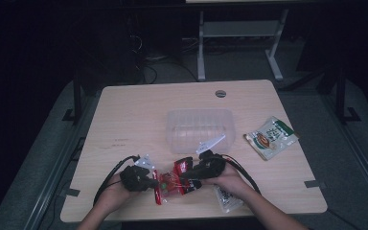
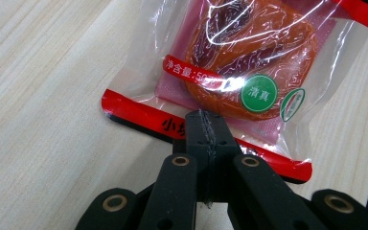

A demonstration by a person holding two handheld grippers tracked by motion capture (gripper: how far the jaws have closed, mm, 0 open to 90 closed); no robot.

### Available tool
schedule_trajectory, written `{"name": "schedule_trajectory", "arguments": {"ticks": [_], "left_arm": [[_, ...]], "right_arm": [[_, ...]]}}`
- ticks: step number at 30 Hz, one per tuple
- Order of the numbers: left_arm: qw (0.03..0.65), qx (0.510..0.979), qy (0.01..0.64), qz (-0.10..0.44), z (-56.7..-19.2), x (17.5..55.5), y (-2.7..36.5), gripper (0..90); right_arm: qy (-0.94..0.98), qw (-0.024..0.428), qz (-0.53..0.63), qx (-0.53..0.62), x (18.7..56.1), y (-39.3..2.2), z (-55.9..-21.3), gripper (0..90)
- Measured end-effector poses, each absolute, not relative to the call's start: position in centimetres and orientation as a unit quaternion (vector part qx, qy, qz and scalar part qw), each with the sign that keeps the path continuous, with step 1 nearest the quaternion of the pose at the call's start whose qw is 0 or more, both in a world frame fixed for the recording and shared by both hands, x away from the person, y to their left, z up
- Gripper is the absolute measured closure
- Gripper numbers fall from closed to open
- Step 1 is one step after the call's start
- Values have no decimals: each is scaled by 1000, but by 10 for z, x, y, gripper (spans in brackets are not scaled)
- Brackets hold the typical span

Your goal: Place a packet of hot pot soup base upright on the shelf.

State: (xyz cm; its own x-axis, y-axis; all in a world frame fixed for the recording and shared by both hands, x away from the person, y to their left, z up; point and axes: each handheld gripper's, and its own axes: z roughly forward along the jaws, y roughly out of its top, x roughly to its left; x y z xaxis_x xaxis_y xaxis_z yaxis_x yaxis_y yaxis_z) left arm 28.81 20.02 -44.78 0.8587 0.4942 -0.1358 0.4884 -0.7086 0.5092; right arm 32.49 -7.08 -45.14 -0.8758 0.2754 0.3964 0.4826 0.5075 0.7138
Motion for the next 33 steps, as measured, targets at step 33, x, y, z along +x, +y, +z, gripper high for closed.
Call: {"name": "schedule_trajectory", "arguments": {"ticks": [33], "left_arm": [[313,912,265,19,-437,288,213,724]], "right_arm": [[-829,124,-515,-181,320,-85,-425,900]]}}
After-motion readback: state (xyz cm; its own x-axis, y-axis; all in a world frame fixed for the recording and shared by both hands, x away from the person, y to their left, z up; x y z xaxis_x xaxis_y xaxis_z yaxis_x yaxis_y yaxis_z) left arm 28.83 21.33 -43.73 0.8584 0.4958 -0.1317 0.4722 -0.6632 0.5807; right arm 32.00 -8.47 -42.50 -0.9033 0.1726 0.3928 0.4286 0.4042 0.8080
